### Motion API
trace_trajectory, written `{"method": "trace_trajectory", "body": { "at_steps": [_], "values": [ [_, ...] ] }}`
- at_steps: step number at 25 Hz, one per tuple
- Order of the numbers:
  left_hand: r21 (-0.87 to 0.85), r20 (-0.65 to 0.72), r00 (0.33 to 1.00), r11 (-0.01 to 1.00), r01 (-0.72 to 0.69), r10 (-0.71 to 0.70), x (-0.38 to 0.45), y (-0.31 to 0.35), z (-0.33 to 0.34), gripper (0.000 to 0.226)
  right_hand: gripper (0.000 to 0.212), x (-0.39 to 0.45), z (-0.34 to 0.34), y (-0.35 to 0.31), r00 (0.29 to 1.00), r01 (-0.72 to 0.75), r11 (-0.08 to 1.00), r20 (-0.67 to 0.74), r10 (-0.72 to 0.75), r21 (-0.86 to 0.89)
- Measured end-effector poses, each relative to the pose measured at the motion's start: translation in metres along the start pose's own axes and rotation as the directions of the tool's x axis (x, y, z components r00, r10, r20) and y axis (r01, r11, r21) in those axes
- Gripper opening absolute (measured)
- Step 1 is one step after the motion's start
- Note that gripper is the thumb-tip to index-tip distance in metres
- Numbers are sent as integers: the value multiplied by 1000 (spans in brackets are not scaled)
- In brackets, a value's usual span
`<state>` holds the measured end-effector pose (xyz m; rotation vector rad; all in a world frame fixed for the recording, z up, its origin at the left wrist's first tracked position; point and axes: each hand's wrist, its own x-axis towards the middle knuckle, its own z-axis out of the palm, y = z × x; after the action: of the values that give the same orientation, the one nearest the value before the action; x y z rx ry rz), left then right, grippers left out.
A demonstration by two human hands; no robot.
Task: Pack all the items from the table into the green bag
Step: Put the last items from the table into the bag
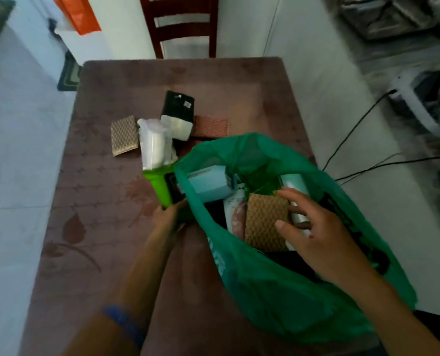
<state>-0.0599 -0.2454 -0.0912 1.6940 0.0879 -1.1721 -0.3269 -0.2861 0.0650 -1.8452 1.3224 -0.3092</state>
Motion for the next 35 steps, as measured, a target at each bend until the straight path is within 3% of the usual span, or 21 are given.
{"method": "trace_trajectory", "body": {
  "at_steps": [2,4,6,7,9,10,11,13,14,16,18,21,22,23,25,26,28,30,31,33,35],
  "values": [
    [-72,-101,995,997,6,-13,-25,-11,-28,55,53,-5,-10,1,997,33,999,-68,-34,-16],
    [-7,-177,980,996,-93,90,-68,-13,-59,61,55,-5,-21,-3,972,121,987,-190,-139,-106],
    [102,-120,954,960,-263,274,-116,-4,-86,66,68,0,-36,0,929,134,918,-274,-247,-372],
    [168,-73,931,925,-342,358,-140,3,-97,71,83,8,-43,4,923,92,832,-267,-277,-547],
    [181,-3,887,872,-454,462,-176,18,-105,85,111,27,-55,12,970,-54,679,-200,-138,-732],
    [126,66,863,854,-505,501,-186,29,-102,86,111,36,-58,11,985,-104,644,-166,-36,-758],
    [46,159,843,849,-526,514,-193,43,-93,86,96,47,-59,14,992,-107,651,-128,16,-752],
    [-56,381,811,886,-459,444,-182,71,-64,83,22,62,-65,5,992,-118,721,-121,47,-683],
    [-59,468,817,934,-352,338,-173,79,-48,78,16,64,-69,-1,986,-153,754,-147,76,-639],
    [77,563,819,980,-184,110,-156,86,-16,69,27,64,-75,-5,963,-245,781,-238,128,-575],
    [278,593,803,950,-141,-54,-147,81,16,55,26,70,-86,-4,934,-314,799,-317,164,-512],
    [440,572,808,884,-159,-140,-134,67,57,48,41,72,-92,-3,936,-299,821,-314,155,-486],
    [490,549,833,834,-255,-67,-130,63,67,51,47,73,-93,-7,939,-267,848,-322,121,-458],
    [591,530,847,699,-403,40,-125,61,74,52,49,76,-95,-9,947,-216,871,-314,76,-442],
    [768,527,810,264,-584,258,-121,51,76,51,41,79,-96,-16,971,-116,880,-238,4,-461],
    [778,527,775,169,-605,349,-125,47,72,48,31,79,-95,-20,980,-43,893,-193,-49,-448],
    [695,504,676,212,-687,537,-129,44,59,37,20,82,-86,-33,971,131,938,-148,-186,-319],
    [515,339,598,389,-764,726,-132,47,36,30,24,81,-69,-50,953,251,947,-121,-278,-200],
    [451,208,611,479,-753,764,-128,52,21,30,24,82,-58,-61,945,289,943,-107,-308,-167],
    [418,18,696,627,-657,718,-107,64,-15,31,22,89,-32,-79,939,327,935,-62,-338,-136],
    [535,-3,749,633,-559,663,-75,79,-38,33,21,98,-5,-94,936,347,932,-25,-351,-102]
  ]
}}
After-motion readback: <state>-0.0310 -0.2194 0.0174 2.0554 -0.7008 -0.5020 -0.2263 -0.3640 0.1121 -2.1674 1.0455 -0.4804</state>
